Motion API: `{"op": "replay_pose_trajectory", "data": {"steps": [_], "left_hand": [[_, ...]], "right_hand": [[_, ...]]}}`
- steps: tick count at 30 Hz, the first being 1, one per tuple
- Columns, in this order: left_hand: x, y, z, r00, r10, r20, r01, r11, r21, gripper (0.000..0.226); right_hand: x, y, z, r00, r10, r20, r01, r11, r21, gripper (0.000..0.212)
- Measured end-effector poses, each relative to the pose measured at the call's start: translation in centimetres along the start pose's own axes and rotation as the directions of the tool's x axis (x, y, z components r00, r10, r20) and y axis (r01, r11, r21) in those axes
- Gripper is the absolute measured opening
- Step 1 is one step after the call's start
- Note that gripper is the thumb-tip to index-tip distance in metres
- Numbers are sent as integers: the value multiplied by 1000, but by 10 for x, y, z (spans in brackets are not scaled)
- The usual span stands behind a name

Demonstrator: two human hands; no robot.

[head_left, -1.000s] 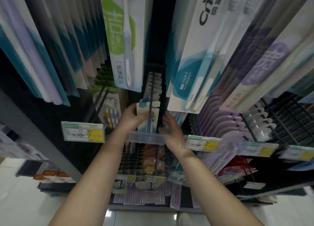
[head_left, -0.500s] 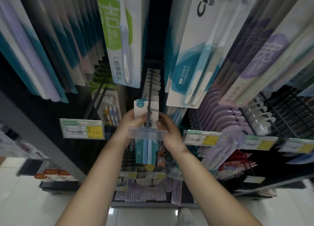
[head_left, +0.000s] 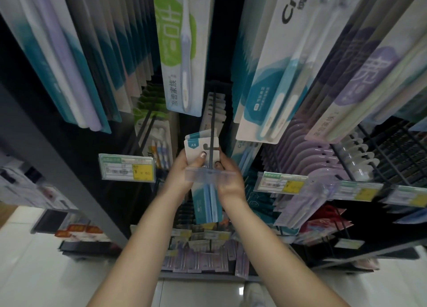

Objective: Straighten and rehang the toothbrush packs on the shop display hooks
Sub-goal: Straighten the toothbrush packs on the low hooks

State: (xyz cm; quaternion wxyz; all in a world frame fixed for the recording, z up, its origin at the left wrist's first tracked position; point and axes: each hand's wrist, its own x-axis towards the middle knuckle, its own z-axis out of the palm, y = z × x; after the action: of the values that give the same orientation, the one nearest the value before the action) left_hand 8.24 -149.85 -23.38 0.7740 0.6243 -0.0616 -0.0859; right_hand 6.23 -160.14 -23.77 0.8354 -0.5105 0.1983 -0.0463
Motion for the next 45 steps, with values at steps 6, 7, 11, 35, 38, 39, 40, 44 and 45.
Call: {"op": "replay_pose_trajectory", "data": {"steps": [6, 7, 11, 35, 38, 39, 40, 44, 45], "left_hand": [[-3, 1, 0, 997, 19, -77, -19, 1000, 3, 32], [-2, 2, 0, 996, 19, -82, -18, 1000, 12, 32], [1, 6, -2, 999, 11, -48, -7, 998, 68, 38], [-12, -9, -16, 982, -3, -191, 12, 999, 44, 50], [-15, -15, -16, 979, -28, -200, 34, 999, 27, 40], [-15, -17, -15, 978, -34, -207, 40, 999, 22, 37], [-16, -18, -13, 976, -42, -214, 46, 999, 14, 35], [-19, -23, -7, 974, -87, -208, 86, 996, -17, 30], [-20, -25, -4, 976, -88, -198, 87, 996, -18, 31]], "right_hand": [[-1, 2, 6, 1000, -24, 6, 24, 1000, -1, 25], [-2, 2, 6, 1000, -30, -5, 30, 1000, -8, 24], [-2, 1, 7, 995, -94, -37, 90, 992, -90, 22], [-9, 4, 15, 972, -151, 178, 216, 871, -441, 23], [-9, 4, 13, 987, -80, 142, 135, 891, -434, 21], [-9, 4, 11, 992, -50, 116, 96, 899, -427, 20], [-8, 3, 8, 996, -31, 87, 66, 900, -431, 17], [-6, 4, -5, 999, 2, 37, 18, 849, -528, 18], [-6, 4, -9, 1000, 8, 30, 10, 833, -553, 14]]}}
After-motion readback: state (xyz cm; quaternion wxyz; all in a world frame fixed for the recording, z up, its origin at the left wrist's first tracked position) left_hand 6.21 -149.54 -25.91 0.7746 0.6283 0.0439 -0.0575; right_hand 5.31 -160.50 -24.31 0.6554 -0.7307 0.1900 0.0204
